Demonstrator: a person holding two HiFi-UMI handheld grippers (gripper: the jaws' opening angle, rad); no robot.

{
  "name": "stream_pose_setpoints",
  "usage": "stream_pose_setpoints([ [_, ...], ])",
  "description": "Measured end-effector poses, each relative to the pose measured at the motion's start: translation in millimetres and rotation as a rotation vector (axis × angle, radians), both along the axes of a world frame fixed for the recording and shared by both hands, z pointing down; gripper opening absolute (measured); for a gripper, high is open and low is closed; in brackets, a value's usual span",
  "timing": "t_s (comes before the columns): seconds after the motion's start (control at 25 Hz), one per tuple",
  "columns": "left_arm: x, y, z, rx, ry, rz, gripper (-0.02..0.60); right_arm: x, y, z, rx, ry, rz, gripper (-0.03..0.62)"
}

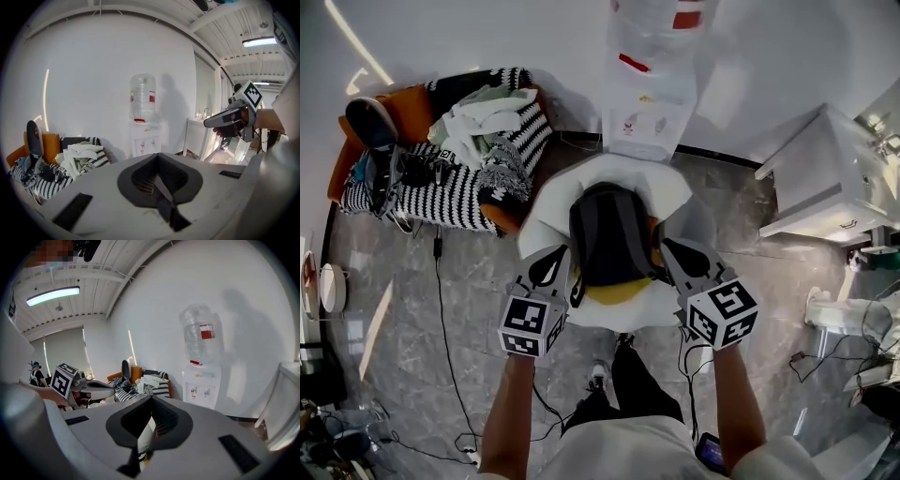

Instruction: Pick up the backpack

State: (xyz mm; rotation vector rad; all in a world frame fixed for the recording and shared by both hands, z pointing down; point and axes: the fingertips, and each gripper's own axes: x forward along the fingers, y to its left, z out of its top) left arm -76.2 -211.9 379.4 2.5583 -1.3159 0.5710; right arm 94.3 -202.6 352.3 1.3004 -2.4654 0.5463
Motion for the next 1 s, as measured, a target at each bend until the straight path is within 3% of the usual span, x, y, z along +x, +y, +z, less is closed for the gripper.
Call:
stream_pose_setpoints([
  [0.36, 12, -33, 48, -0.075, -0.003, -0.034, 0.019, 5, -36, 49, -0.069, 0.007, -0.033, 0.002],
  [0.68, 18, -50, 93, -0.161, 0.0, -0.054, 0.023, 13, -58, 88, -0.14, -0.036, 0.012, 0.002],
  [1.0, 22, -61, 132, -0.24, -0.002, -0.069, 0.042, 15, -71, 131, -0.218, -0.038, -0.006, 0.005],
])
